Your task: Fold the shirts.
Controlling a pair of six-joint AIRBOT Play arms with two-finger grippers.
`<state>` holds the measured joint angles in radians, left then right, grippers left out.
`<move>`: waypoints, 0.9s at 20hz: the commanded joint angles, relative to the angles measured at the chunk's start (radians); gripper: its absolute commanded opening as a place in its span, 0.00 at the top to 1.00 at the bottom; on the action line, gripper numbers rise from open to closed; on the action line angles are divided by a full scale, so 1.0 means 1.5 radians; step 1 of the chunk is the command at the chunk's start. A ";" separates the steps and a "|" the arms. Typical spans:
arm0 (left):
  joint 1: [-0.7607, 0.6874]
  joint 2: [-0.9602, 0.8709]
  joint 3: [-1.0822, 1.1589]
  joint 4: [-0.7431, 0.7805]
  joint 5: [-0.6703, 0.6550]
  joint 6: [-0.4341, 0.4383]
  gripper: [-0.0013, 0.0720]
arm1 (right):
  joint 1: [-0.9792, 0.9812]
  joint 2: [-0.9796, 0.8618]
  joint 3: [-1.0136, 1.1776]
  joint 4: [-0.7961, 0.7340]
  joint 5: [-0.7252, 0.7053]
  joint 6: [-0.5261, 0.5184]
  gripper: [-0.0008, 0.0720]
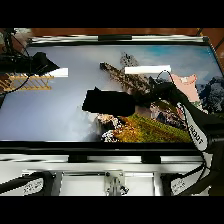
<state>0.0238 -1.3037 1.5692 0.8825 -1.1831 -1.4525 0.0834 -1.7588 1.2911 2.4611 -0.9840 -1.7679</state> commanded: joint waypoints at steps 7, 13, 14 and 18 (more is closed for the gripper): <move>0.000 -0.001 0.001 0.000 0.003 0.000 0.93 | -0.109 0.024 0.470 -0.014 -0.276 0.126 0.90; -0.007 -0.001 0.000 0.000 0.002 0.008 0.93 | -0.231 0.051 0.555 -0.041 -0.339 0.229 0.90; -0.010 -0.001 0.000 0.000 0.002 0.013 0.93 | -0.246 0.051 0.555 -0.041 -0.340 0.228 0.90; -0.020 -0.001 0.000 0.001 0.002 0.020 0.93 | -0.291 0.051 0.555 -0.049 -0.278 0.221 0.90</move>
<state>0.0036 -1.3041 1.5688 0.8829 -1.1801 -1.4322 -0.3004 -1.6852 2.1113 2.4020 -1.4525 -1.4506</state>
